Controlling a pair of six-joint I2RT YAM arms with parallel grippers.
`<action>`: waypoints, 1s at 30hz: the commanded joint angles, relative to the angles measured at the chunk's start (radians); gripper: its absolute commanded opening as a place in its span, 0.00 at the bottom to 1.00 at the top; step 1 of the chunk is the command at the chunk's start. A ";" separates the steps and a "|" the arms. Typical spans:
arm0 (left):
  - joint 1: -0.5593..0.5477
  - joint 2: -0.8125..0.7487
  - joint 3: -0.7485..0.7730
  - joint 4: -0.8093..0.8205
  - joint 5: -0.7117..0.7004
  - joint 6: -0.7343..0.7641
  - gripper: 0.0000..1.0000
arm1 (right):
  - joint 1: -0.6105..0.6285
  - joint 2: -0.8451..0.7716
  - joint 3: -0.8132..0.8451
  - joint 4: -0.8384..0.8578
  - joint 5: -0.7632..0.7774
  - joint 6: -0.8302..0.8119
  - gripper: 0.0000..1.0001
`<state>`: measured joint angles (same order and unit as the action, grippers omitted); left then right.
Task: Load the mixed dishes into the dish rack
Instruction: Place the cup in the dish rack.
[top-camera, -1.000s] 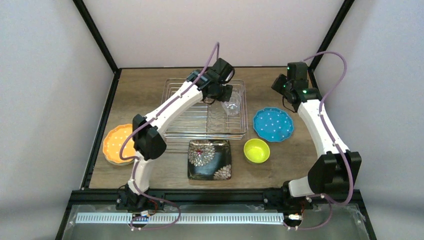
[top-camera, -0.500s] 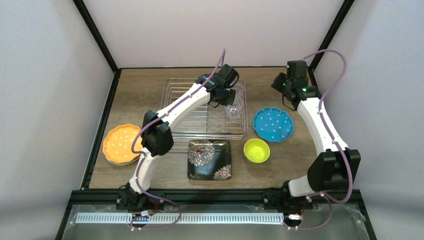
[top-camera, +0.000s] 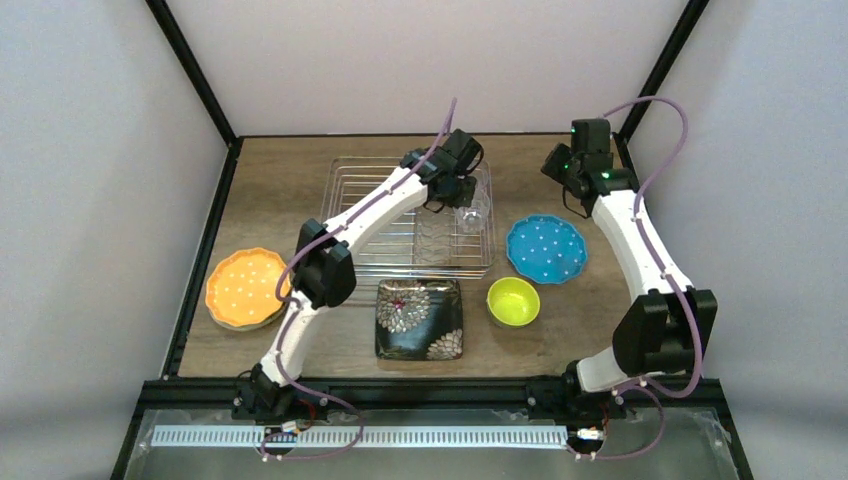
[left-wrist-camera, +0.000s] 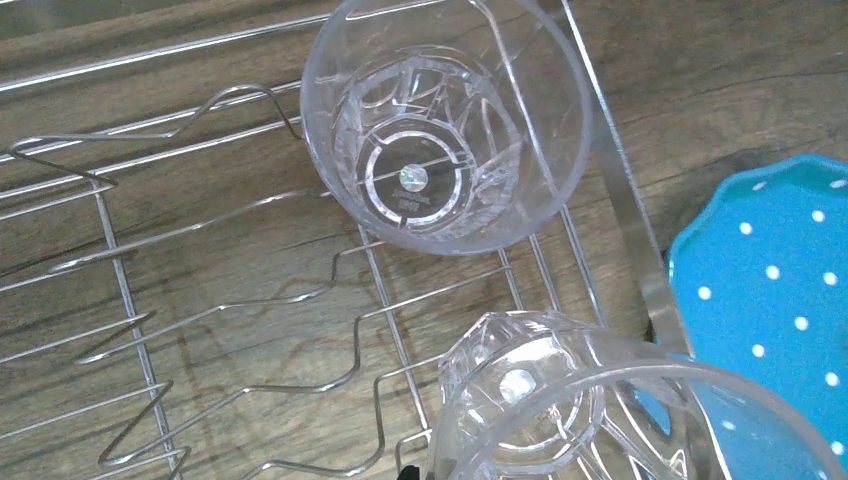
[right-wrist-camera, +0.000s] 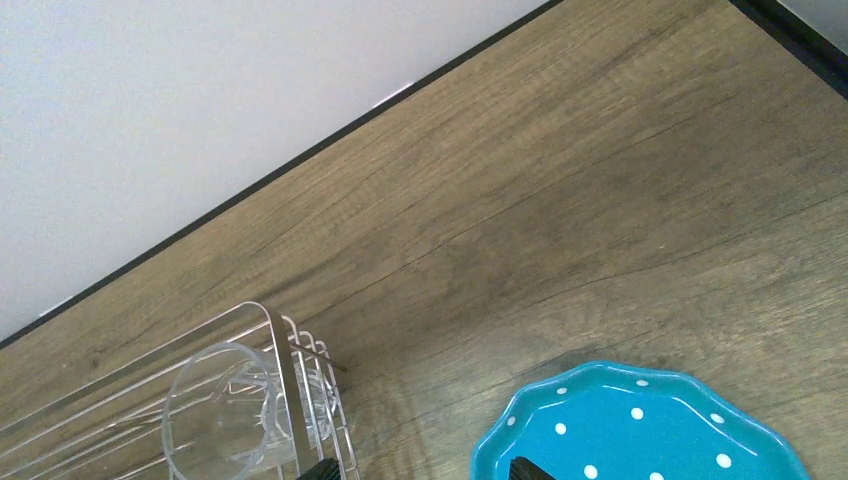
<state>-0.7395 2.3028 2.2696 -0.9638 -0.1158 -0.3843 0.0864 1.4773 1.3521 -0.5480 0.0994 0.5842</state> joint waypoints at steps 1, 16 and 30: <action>-0.003 0.049 0.050 -0.020 -0.041 -0.005 0.03 | -0.002 0.027 0.024 0.021 0.014 0.003 0.99; 0.012 0.083 0.061 -0.047 -0.089 -0.013 0.20 | -0.003 0.070 0.015 0.055 -0.008 0.009 0.99; 0.015 0.037 0.062 -0.014 -0.070 -0.037 0.58 | -0.002 0.050 0.033 0.028 -0.010 -0.003 0.99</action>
<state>-0.7269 2.3653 2.3058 -0.9951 -0.1902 -0.4107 0.0864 1.5311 1.3521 -0.5045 0.0780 0.5842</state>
